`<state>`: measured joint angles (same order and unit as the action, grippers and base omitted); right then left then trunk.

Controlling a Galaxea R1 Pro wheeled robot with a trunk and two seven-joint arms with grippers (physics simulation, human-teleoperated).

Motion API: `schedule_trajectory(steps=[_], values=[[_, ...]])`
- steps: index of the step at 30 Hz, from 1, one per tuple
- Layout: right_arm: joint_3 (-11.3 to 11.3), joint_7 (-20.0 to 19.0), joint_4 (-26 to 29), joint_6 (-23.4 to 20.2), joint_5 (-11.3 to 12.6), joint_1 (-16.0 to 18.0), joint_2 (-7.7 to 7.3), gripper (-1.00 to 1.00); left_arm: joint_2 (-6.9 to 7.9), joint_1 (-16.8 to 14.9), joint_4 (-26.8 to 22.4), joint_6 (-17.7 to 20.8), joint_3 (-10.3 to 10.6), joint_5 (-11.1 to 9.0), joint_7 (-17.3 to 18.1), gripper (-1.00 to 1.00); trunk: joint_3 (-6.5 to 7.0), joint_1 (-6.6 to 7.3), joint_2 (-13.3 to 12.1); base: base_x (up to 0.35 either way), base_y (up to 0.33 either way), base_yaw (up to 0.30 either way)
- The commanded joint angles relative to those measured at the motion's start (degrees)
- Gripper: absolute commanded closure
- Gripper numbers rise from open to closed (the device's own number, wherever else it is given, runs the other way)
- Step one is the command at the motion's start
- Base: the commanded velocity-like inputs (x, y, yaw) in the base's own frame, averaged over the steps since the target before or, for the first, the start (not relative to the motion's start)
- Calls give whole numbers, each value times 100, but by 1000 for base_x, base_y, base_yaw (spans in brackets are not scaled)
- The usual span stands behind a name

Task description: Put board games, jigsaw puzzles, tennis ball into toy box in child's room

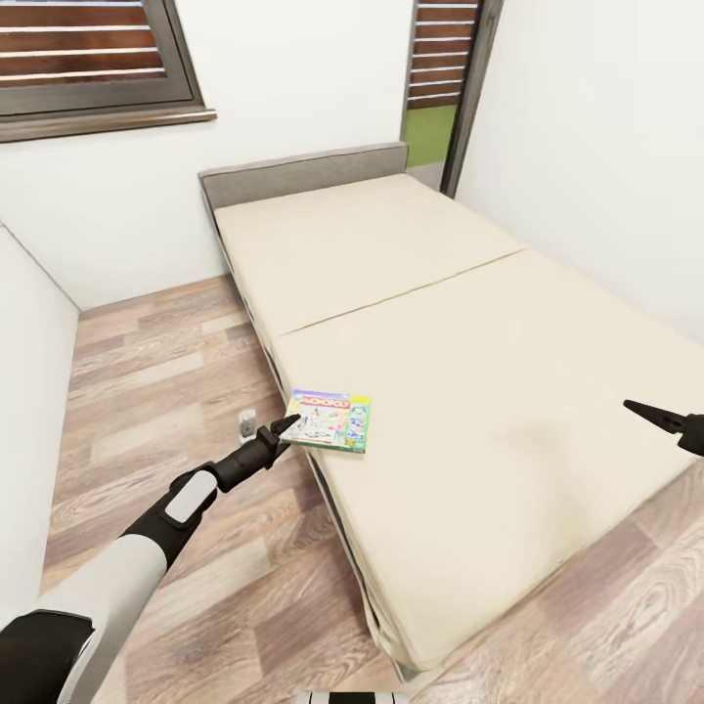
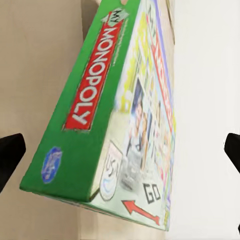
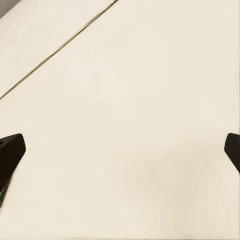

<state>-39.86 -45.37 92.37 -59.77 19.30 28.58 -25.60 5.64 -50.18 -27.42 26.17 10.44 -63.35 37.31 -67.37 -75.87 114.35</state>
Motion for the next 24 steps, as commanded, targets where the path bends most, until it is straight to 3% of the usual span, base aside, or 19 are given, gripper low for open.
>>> schedule_trajectory(steps=[1, 10, 24], values=[[-5, -42, 0, -23, -31, 7, 1, -100, 7, -2, -1, 32, 28, -59, 2, -100, -3, 1, 2, 0, 0, -242], [-4, -42, 0, -23, -32, 7, 0, -100, 70, -71, -1, 39, 28, -56, -31, -100, -3, 1, 2, 0, 0, -124], [0, -42, 0, -23, -32, 7, 2, -100, 106, -101, -1, 45, 28, -63, -46, -100, -3, 1, 2, 0, 0, -28]])
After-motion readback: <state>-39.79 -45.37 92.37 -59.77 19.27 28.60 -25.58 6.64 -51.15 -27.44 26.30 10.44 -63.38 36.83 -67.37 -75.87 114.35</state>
